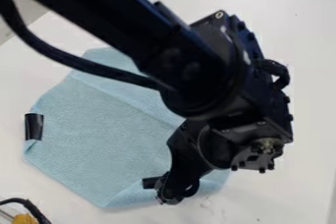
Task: Fold the cloth from bottom right to top left
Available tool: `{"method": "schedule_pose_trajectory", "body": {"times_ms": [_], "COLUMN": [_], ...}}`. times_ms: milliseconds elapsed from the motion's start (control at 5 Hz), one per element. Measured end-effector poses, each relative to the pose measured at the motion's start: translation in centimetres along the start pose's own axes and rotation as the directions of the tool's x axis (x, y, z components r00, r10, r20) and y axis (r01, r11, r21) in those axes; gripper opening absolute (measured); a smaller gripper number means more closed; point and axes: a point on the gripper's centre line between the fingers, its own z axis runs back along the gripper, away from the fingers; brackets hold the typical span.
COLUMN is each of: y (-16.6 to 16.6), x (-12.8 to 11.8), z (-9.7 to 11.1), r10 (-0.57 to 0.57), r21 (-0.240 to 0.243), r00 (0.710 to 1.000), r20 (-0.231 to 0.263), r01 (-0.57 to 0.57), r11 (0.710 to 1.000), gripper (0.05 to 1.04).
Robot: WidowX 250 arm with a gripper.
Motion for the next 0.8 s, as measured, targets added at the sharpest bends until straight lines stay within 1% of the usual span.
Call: {"method": "schedule_pose_trajectory", "body": {"times_ms": [200, 600, 800], "y": [0.2, -0.8, -0.8], "x": [-0.1, 1.9, 4.7], "z": [-0.4, -1.0, -0.5], "r10": [-0.009, -0.1, -0.157], "r21": [0.018, -0.004, -0.027], "r00": [1.0, 0.994, 0.986], "r20": [0.007, 0.044, 0.055], "r01": [0.009, 0.1, 0.159], "r11": [1.0, 0.995, 0.987], "gripper": [1.0, 1.0, 1.0]}}
